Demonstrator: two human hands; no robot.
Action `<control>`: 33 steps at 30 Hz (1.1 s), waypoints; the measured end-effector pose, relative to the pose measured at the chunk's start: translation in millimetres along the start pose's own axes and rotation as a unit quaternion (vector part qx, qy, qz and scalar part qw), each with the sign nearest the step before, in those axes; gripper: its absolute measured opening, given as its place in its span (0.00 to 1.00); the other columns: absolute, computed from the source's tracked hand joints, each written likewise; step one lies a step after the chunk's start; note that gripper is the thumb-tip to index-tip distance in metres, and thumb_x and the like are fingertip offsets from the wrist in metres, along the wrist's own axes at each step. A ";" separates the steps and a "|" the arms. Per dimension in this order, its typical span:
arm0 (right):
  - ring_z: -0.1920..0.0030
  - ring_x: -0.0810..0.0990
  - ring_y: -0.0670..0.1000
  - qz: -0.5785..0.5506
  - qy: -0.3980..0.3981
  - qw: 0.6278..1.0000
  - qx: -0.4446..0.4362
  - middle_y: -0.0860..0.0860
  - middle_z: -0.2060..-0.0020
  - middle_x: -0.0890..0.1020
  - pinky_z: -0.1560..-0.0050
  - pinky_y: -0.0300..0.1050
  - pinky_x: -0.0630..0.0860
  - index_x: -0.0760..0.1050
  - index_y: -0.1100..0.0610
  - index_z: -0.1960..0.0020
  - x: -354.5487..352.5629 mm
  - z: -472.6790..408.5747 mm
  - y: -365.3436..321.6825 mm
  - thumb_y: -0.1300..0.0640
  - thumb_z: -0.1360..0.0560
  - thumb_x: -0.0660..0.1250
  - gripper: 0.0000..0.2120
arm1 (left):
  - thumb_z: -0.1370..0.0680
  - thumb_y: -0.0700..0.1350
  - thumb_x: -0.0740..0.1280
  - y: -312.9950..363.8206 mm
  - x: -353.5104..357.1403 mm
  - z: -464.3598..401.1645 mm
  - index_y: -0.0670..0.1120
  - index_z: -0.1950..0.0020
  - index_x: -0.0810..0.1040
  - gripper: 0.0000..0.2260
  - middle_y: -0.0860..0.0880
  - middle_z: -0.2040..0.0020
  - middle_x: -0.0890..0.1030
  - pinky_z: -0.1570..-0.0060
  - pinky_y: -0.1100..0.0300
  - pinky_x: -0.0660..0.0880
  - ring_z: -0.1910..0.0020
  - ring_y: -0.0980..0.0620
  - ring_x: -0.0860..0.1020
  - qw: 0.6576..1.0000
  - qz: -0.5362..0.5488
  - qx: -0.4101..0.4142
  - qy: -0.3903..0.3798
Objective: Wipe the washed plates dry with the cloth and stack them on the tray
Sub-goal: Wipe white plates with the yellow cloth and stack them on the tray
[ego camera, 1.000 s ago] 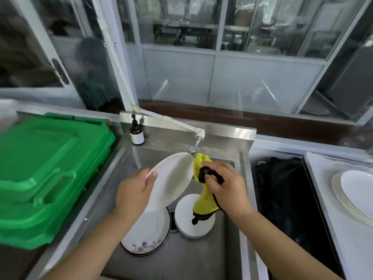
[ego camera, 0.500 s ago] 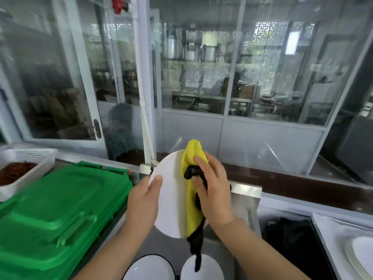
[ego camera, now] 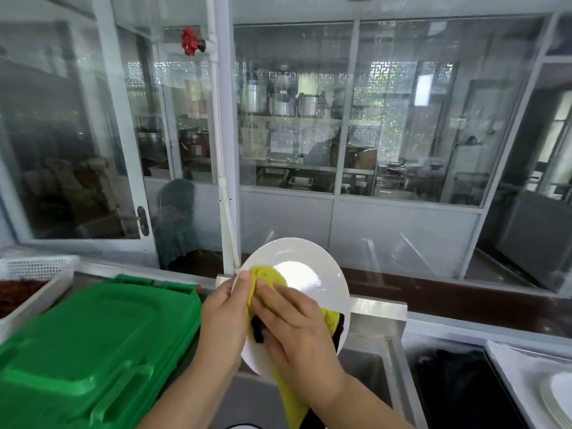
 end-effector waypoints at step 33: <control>0.41 0.70 0.54 0.061 -0.060 0.996 -0.036 0.53 0.33 0.72 0.45 0.50 0.73 0.73 0.51 0.42 -9.5 12.1 17.7 0.58 0.25 0.61 0.12 | 0.21 0.52 0.63 17.8 -1.2 -4.3 0.54 0.60 0.83 0.11 0.52 0.62 0.84 0.72 0.66 0.75 0.66 0.56 0.82 0.999 0.044 0.021 -0.020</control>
Point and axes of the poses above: each hand's wrist, its own z-axis away from the middle knuckle, its own x-axis out of the palm, y = z × x, the point moved 6 cm from there along -z, towards the middle knuckle
